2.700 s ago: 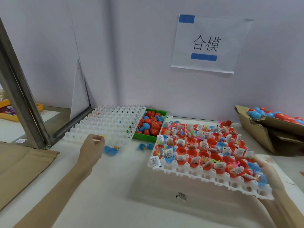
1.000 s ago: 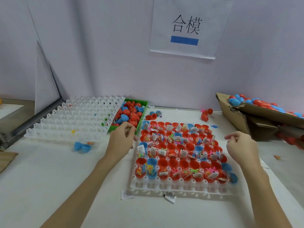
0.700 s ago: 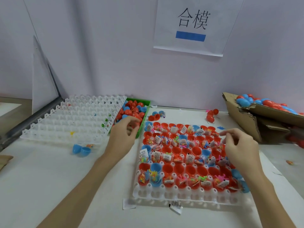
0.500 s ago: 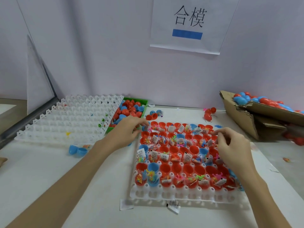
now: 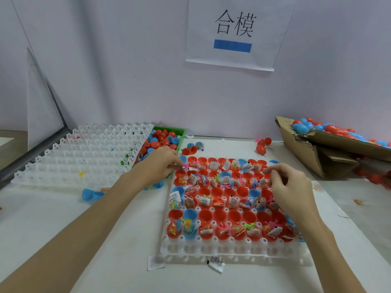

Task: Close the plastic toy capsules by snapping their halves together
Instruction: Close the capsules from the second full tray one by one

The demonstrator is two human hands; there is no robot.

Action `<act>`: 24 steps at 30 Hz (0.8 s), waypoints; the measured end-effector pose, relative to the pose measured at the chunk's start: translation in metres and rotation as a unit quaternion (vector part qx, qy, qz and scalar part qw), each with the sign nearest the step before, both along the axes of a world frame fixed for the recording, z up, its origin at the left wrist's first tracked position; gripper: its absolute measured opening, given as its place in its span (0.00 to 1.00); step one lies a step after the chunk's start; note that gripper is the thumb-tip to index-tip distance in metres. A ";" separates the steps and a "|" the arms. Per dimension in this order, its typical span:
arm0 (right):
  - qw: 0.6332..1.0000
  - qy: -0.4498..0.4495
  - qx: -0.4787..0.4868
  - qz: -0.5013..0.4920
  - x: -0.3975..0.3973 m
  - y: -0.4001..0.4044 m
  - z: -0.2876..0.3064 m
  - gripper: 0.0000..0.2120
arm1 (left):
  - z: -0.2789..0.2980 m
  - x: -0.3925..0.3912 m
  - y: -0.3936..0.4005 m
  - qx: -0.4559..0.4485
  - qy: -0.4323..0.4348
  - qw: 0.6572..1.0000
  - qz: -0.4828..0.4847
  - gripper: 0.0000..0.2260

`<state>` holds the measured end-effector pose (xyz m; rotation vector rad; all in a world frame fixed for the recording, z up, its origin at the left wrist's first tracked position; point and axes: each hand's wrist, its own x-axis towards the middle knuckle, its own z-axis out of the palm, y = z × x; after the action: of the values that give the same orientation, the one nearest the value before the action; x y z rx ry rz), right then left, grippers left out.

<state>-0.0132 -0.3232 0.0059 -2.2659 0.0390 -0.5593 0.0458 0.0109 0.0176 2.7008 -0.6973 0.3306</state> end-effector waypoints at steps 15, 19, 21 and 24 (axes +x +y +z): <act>1.000 0.007 0.019 0.002 -0.003 0.003 0.004 0.11 | 0.009 0.010 0.010 0.037 0.030 0.998 -0.028 0.11; 1.000 0.007 0.022 -0.001 -0.004 0.003 0.005 0.10 | 0.019 0.016 0.004 0.066 0.041 0.996 -0.043 0.09; 1.000 0.007 0.027 -0.002 -0.004 0.003 0.005 0.10 | 0.020 0.018 0.000 0.091 0.040 0.994 -0.046 0.08; 0.999 0.012 0.031 0.002 -0.003 0.003 0.005 0.10 | 0.019 0.020 0.000 0.090 0.056 0.993 -0.044 0.09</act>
<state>-0.0165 -0.3205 0.0113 -2.2123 0.0634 -0.5226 0.0653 0.0107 0.0367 2.8199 -0.8473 0.0971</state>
